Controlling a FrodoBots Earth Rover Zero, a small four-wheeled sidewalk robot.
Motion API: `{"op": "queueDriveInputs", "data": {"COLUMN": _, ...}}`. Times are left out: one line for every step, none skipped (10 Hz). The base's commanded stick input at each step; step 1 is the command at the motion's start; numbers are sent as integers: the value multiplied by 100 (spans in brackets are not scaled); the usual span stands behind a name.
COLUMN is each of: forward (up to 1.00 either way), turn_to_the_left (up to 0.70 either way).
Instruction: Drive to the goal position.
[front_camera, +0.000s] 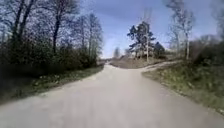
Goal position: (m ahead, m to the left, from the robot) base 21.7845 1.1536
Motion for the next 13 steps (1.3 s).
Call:
{"op": "queueDriveInputs", "data": {"forward": 85, "turn_to_the_left": 0}}
{"op": "queueDriveInputs", "data": {"forward": 85, "turn_to_the_left": 0}}
{"op": "queueDriveInputs", "data": {"forward": 85, "turn_to_the_left": 0}}
{"op": "queueDriveInputs", "data": {"forward": 85, "turn_to_the_left": 0}}
{"op": "queueDriveInputs", "data": {"forward": 85, "turn_to_the_left": 0}}
{"op": "queueDriveInputs", "data": {"forward": 85, "turn_to_the_left": 0}}
{"op": "queueDriveInputs", "data": {"forward": 85, "turn_to_the_left": 0}}
{"op": "queueDriveInputs", "data": {"forward": 85, "turn_to_the_left": 0}}
{"op": "queueDriveInputs", "data": {"forward": 85, "turn_to_the_left": 0}}
{"op": "queueDriveInputs", "data": {"forward": 85, "turn_to_the_left": 0}}
{"op": "queueDriveInputs", "data": {"forward": 85, "turn_to_the_left": 0}}
{"op": "queueDriveInputs", "data": {"forward": 85, "turn_to_the_left": 0}}
{"op": "queueDriveInputs", "data": {"forward": 85, "turn_to_the_left": 0}}
